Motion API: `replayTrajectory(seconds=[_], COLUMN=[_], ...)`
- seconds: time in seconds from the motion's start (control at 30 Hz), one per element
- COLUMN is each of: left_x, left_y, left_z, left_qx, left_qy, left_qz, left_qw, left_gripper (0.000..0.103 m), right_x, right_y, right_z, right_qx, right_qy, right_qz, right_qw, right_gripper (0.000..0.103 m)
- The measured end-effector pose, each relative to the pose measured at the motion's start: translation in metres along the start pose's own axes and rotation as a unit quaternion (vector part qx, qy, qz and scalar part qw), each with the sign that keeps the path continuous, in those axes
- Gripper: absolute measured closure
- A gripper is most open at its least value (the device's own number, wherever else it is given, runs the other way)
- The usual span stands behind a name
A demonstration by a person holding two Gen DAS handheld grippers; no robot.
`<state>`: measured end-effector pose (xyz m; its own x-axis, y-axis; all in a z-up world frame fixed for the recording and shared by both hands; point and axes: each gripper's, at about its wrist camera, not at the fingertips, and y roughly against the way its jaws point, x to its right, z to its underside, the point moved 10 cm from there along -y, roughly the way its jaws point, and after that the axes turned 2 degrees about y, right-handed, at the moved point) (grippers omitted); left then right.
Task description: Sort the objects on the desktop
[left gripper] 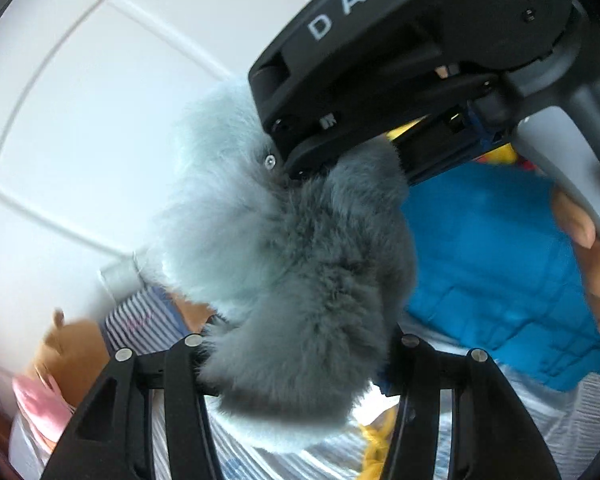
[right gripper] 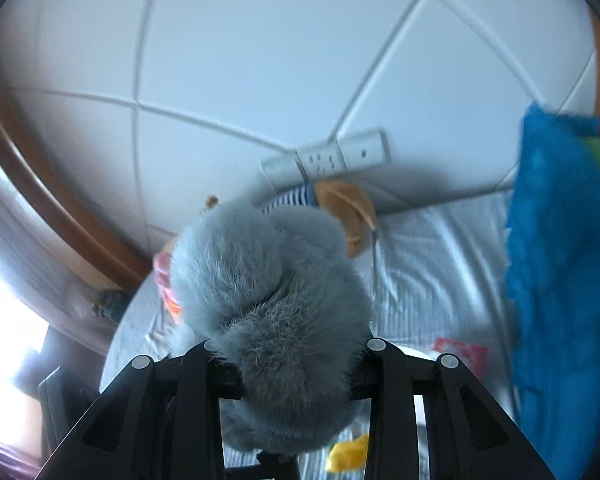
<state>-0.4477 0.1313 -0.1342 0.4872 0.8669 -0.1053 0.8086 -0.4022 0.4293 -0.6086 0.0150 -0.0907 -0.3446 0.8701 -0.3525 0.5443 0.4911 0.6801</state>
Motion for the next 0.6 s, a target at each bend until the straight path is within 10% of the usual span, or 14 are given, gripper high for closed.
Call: replayTrajectory(seconds=[0.6], left_x=[0.197], left_y=[0.106], left_z=[-0.059], left_qx=[0.056], left_qy=[-0.069], left_qz=[0.068], left_qw=[0.9938], left_gripper=[0.052], right_x=[-0.023], right_y=[0.208], right_z=[0.045], right_qx=[0.107], right_qy=[-0.015], right_qz=[0.065], right_qw=[0.992], right_gripper=[0.072])
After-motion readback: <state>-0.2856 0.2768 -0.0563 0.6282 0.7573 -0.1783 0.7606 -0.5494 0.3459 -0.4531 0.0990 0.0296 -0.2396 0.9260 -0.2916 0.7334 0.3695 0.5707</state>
